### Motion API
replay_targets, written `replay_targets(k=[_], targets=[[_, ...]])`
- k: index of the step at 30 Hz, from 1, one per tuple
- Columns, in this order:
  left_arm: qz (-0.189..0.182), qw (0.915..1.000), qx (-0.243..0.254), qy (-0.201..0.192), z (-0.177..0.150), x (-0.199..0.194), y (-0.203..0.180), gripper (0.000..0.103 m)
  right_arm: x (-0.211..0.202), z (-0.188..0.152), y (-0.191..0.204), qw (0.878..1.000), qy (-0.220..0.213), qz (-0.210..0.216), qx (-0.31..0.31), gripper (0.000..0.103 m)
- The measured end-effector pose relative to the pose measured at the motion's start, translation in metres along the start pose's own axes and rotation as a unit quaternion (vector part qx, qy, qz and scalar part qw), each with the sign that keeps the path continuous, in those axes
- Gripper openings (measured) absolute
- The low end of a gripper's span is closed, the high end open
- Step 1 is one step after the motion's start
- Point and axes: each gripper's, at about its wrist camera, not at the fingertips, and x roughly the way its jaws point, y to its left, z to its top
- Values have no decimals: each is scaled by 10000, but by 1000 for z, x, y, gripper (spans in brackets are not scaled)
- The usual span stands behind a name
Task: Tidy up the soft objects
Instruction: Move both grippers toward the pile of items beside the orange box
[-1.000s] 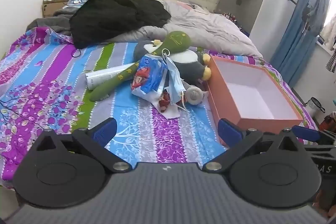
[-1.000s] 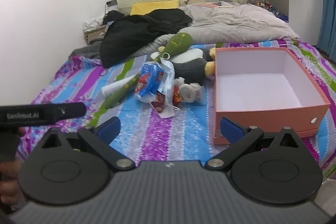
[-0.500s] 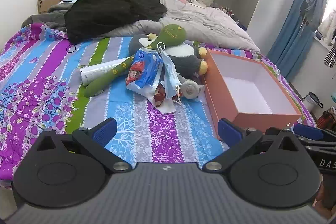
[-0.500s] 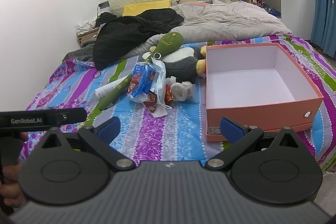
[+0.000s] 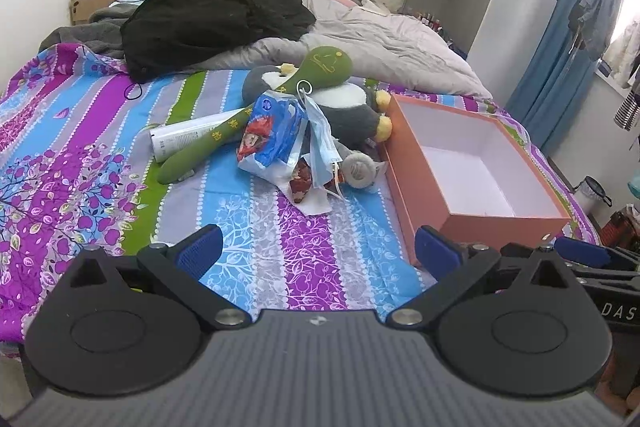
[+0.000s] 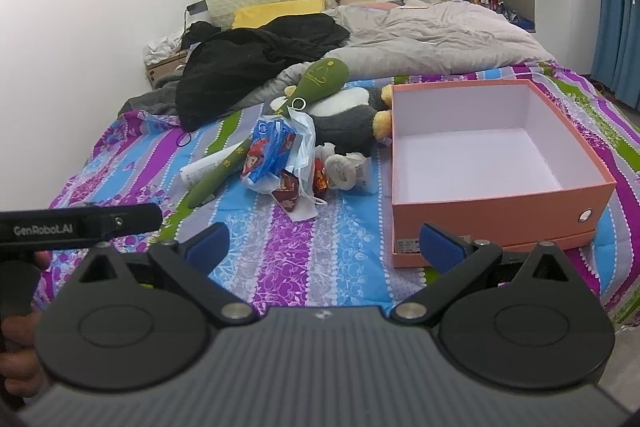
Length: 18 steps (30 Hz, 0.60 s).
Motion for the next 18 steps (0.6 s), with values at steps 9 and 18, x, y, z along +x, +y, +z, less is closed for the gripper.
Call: replay_targets(k=[9, 18], targets=[[-14, 10000, -15, -1, -1, 1, 2, 103, 1, -1, 0, 10000, 26, -4, 0, 103], [4, 10000, -24, 8, -2, 2, 3, 103, 3, -1, -1, 10000, 61, -2, -8, 103]])
